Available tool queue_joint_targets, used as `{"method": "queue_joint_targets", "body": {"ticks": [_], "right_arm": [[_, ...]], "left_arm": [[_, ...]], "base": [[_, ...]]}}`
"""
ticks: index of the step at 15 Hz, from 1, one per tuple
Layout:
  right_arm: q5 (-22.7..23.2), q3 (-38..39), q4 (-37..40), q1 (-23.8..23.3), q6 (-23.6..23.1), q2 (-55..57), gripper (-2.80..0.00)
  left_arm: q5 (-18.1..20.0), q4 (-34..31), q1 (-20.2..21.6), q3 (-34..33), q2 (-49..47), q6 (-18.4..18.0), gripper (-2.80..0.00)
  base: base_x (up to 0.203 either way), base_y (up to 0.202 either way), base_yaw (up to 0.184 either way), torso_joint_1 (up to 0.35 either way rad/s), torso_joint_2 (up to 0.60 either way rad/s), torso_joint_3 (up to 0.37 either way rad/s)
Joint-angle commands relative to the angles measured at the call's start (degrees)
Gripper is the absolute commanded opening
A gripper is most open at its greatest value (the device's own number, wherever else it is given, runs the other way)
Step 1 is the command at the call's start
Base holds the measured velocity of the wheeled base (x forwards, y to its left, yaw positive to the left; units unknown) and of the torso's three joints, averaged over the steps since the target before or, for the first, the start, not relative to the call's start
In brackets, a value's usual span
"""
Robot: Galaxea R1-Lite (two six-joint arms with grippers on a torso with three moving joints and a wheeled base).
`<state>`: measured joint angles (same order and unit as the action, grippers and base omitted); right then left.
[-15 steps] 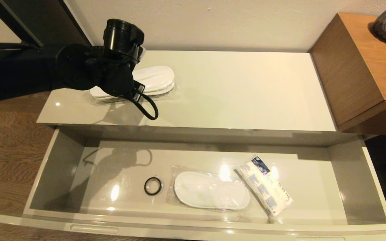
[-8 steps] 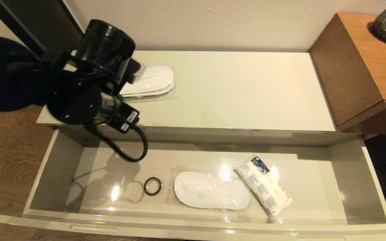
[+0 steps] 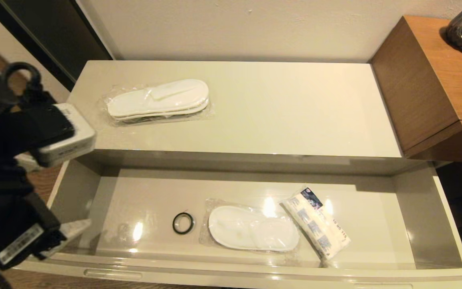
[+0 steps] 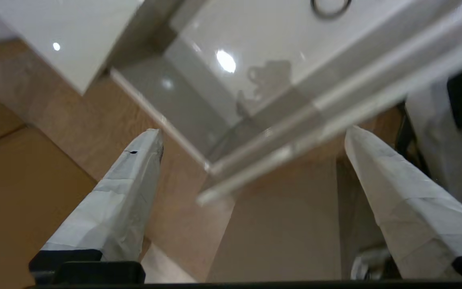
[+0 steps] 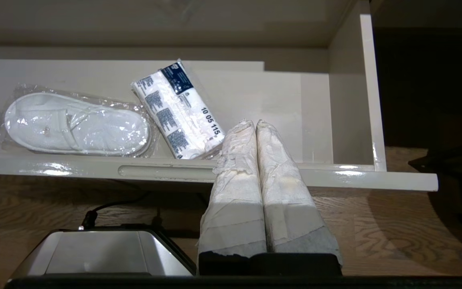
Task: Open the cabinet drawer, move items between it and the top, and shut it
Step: Close the drawer
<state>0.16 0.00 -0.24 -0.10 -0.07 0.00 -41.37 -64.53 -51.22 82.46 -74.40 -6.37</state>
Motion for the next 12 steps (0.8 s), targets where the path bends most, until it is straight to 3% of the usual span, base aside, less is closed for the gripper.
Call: {"method": "queue_joint_targets", "body": {"ticks": [1,5,8,9,10,12], "right_arm": [[0.0,0.0,0.0,0.0,0.0,0.0,-2.80],[0.0,0.0,0.0,0.0,0.0,0.0,-2.80],[0.0,0.0,0.0,0.0,0.0,0.0,-2.80],[0.0,0.0,0.0,0.0,0.0,0.0,-2.80],[0.0,0.0,0.0,0.0,0.0,0.1,-2.80],[0.0,0.0,0.0,0.0,0.0,0.1,-2.80]], "left_arm": [[-0.3,-5.6,-0.4,1.1,3.0,2.1,0.00],[-0.3,-13.0,-0.2,-1.1,6.7,9.5,0.00],[-0.2,-14.7,0.8,-4.5,8.3,14.8,0.00],[0.4,-14.9,1.4,-6.3,9.2,15.6,-2.80],[0.6,-14.9,1.7,-9.2,10.4,17.6,-2.80],[0.7,-15.6,2.0,-12.6,13.8,25.2,-2.80]], "base": [[0.000,0.000,0.000,0.000,0.00,0.000],[0.000,0.000,0.000,0.000,0.00,0.000],[0.000,0.000,0.000,0.000,0.00,0.000],[0.000,0.000,0.000,0.000,0.00,0.000],[0.000,0.000,0.000,0.000,0.00,0.000],[0.000,0.000,0.000,0.000,0.00,0.000]]}}
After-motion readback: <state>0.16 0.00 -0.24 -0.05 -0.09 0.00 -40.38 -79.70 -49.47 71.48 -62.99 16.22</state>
